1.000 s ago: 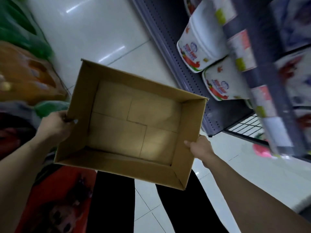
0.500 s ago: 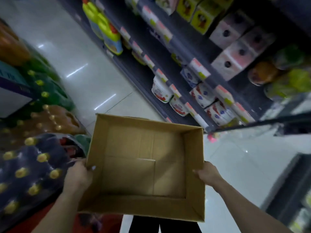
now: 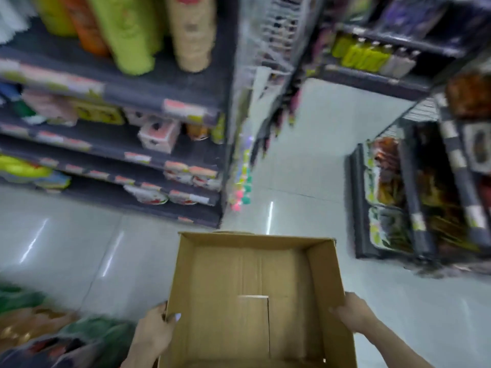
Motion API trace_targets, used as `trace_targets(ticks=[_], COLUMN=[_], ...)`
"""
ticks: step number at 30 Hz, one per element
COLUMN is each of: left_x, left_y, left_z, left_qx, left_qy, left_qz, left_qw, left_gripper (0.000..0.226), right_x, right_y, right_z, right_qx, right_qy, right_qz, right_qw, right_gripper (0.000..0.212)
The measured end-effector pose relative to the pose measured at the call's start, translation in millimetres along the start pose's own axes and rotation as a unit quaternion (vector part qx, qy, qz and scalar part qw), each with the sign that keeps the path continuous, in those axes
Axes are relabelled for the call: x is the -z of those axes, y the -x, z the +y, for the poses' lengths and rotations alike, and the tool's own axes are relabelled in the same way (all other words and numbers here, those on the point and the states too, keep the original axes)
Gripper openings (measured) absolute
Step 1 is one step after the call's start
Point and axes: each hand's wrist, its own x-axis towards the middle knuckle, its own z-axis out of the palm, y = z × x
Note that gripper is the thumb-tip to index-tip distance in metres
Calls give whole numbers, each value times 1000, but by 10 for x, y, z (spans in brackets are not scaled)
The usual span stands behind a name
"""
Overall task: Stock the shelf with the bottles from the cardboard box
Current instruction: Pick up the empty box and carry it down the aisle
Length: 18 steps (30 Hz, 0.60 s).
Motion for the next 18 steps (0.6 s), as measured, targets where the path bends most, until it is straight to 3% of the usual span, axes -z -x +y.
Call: trace_targets(ticks=[9, 12, 16, 18], left_x=[-1281, -1893, -2707, -3084], left_y=[355, 457, 1068, 1248], left_z=[1774, 2328, 3139, 3435], left_qx=[-116, -144, -197, -221], left_qy=[-140, -158, -219, -247], left_qz=[-83, -118, -153, -174], left_qw=[980, 970, 943, 927], left_gripper=[36, 48, 16, 15], right_x=[909, 1108, 1162, 1119], right_y=[149, 297, 504, 615], right_z=[2152, 2924, 3870, 4253], right_qx=[-71, -99, -141, -169], right_qy=[-146, -198, -299, -347], right_qz=[50, 86, 97, 100], right_qw=[985, 971, 939, 917], right_gripper=[21, 10, 18, 21])
